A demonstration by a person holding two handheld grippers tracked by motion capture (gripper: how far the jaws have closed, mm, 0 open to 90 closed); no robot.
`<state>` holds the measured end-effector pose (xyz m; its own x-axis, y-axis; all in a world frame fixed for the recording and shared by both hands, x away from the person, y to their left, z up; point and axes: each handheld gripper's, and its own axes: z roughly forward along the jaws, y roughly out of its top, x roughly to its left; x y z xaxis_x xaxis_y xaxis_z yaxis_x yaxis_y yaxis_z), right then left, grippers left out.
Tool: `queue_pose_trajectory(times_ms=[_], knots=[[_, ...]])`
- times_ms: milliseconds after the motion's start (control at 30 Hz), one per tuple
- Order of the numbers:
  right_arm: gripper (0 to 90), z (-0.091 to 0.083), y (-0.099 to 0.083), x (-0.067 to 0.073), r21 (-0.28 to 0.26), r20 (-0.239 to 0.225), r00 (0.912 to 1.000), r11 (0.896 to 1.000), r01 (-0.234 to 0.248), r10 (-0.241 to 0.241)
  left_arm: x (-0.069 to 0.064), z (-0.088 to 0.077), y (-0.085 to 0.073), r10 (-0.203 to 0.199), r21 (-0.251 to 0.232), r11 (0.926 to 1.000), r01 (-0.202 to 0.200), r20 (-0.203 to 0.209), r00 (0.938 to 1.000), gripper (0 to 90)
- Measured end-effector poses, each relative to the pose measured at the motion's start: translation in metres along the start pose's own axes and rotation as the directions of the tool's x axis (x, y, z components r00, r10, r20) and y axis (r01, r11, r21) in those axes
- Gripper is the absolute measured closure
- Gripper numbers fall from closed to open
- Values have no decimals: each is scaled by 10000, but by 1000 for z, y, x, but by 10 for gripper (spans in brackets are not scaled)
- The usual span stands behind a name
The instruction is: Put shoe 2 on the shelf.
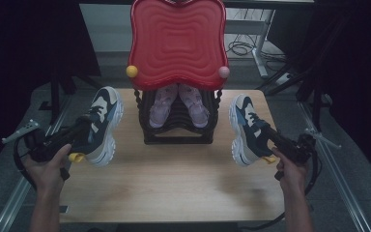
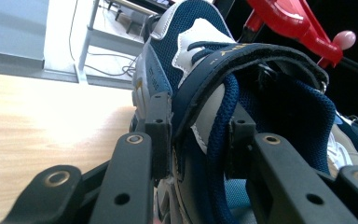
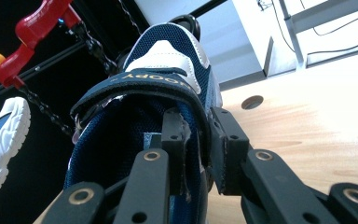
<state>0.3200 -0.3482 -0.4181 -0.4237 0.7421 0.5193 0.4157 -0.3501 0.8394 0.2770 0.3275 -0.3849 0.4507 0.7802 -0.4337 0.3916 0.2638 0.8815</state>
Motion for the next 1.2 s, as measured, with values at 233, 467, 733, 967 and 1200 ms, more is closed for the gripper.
queue_pose_trajectory(times_ms=[233,467,733,967,1200], knots=[[767,-1,11,2,-233,131,9999,9997,-31,34,2,2,10,-56,-214,9998,55,-71,10000,688],[767,1,22,7,-513,151,9999,9987,-14,22,-2,5,20,47,-387,9992,-49,-69,10000,689],[767,3,37,16,-779,127,9999,9969,127,-118,-7,10,32,156,-491,9987,-157,-16,9999,689],[767,3,51,26,-951,102,9998,9953,169,-160,-11,11,45,179,-695,9974,-175,47,9998,689],[767,5,68,39,-1063,11,9992,9935,408,-409,-18,14,62,377,-928,9950,-371,45,9993,689]])
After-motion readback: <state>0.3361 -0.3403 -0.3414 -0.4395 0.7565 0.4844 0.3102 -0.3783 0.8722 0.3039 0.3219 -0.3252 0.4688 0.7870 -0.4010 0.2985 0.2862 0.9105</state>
